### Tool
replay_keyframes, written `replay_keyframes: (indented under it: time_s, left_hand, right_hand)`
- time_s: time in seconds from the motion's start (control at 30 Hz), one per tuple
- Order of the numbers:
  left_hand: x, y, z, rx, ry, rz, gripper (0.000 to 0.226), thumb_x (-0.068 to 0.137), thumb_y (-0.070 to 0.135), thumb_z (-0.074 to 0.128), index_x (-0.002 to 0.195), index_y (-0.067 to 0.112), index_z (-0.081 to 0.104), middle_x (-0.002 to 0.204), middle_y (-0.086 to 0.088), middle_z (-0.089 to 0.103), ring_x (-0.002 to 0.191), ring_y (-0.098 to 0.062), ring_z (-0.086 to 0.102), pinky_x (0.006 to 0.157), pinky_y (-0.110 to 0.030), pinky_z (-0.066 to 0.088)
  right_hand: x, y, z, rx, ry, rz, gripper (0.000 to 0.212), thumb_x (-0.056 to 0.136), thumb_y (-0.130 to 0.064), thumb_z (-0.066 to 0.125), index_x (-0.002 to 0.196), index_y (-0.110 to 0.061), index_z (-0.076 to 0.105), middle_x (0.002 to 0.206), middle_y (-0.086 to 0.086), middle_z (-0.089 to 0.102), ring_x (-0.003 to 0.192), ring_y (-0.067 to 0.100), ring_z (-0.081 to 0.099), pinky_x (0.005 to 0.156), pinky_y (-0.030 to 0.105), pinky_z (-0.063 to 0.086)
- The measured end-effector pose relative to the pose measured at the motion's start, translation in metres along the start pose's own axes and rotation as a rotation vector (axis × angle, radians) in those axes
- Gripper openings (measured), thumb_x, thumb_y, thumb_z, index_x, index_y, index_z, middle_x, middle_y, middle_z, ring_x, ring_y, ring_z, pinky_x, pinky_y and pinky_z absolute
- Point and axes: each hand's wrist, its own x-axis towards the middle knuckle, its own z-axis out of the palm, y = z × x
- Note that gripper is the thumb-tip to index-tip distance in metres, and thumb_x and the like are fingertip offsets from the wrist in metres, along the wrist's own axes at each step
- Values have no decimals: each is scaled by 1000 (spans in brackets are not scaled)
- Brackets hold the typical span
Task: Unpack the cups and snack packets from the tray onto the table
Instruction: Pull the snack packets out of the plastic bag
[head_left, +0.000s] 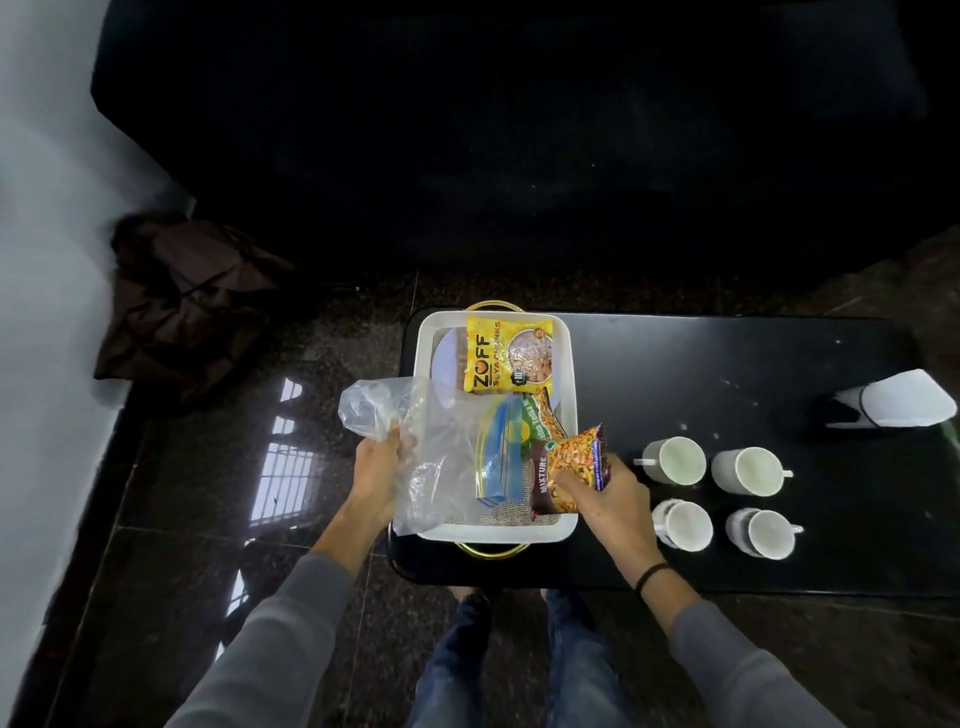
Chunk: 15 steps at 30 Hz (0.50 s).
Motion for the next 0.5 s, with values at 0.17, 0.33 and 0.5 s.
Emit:
replay_keyframes:
  time_s: [0.17, 0.33, 0.5]
  left_hand:
    - [12, -3, -6, -5, 26, -27, 35, 106, 31, 52, 87, 5, 68, 96, -19, 64, 88, -32, 60, 89, -49, 52]
    - [24, -8, -13, 31, 64, -53, 41, 106, 34, 52, 106, -3, 68, 101, -21, 65, 90, -32, 63, 94, -54, 54]
    - [26, -13, -23, 73, 86, -81, 47, 106, 37, 50, 117, -5, 68, 106, -20, 68, 97, -34, 65, 96, -52, 55]
  right_hand:
    - [3, -4, 22, -126, -103, 66, 32, 81, -44, 81, 99, -23, 64, 89, -5, 72, 78, 9, 68, 73, 30, 56]
    - [12, -2, 40, -144, -239, 121, 51, 83, -44, 81, 121, -15, 63, 121, 6, 74, 98, 22, 70, 89, 34, 56]
    - [16, 1, 50, -97, -389, 241, 75, 90, -41, 77, 149, -8, 46, 147, 11, 58, 126, 28, 58, 109, 40, 46]
